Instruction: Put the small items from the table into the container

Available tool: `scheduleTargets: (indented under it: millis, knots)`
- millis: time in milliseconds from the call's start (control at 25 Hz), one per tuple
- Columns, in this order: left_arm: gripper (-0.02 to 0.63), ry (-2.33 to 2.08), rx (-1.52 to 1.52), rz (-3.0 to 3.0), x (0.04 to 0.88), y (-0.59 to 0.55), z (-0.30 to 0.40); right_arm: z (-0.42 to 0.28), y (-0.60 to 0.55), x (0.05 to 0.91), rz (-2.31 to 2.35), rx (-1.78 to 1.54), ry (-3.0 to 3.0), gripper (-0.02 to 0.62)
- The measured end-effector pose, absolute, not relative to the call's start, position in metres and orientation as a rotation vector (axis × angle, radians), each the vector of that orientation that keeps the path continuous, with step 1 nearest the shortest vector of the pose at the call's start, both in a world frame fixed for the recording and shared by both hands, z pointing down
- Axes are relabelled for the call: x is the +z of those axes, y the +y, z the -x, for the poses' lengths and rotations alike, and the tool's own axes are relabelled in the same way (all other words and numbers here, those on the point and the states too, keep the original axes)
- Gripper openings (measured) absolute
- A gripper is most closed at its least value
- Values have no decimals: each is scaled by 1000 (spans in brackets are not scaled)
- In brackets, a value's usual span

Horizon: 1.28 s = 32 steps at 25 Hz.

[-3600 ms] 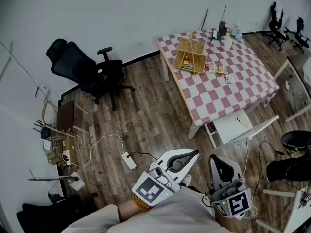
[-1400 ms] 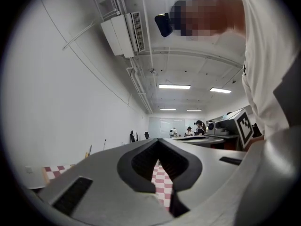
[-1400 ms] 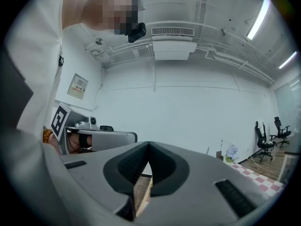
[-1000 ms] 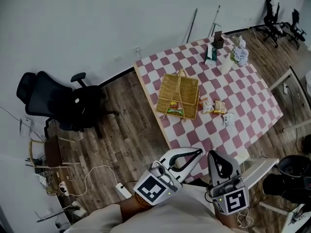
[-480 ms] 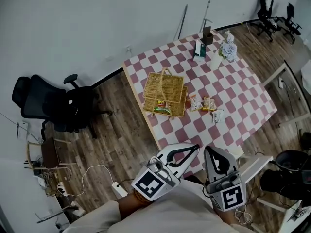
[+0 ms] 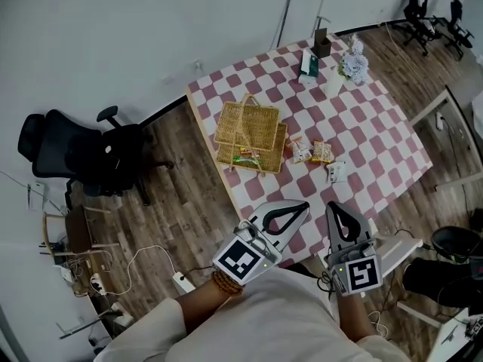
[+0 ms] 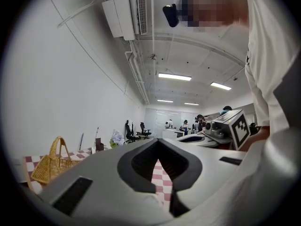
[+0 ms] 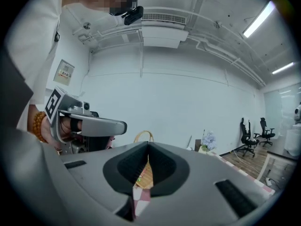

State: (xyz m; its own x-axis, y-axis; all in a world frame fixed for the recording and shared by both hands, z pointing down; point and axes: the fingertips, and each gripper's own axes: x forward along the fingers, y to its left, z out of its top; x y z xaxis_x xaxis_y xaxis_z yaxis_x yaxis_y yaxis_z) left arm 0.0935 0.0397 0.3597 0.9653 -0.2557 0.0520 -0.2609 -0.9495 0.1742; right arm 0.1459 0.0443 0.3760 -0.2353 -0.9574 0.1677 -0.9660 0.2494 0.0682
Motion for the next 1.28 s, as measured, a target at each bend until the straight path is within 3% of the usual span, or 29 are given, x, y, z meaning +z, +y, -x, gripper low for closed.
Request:
scheduleTargets:
  millis: [240, 600, 1280]
  knots:
    - [26, -343, 57, -2994, 408, 16, -119, -187, 21, 461, -1804, 229, -2221, 60]
    - [26, -310, 184, -2918, 501, -23, -156, -230, -12, 570, -1745, 414, -2048, 167]
    - [26, -325, 389, -2755, 634, -64, -205, -293, -55, 723, -1619, 678, -1793, 166]
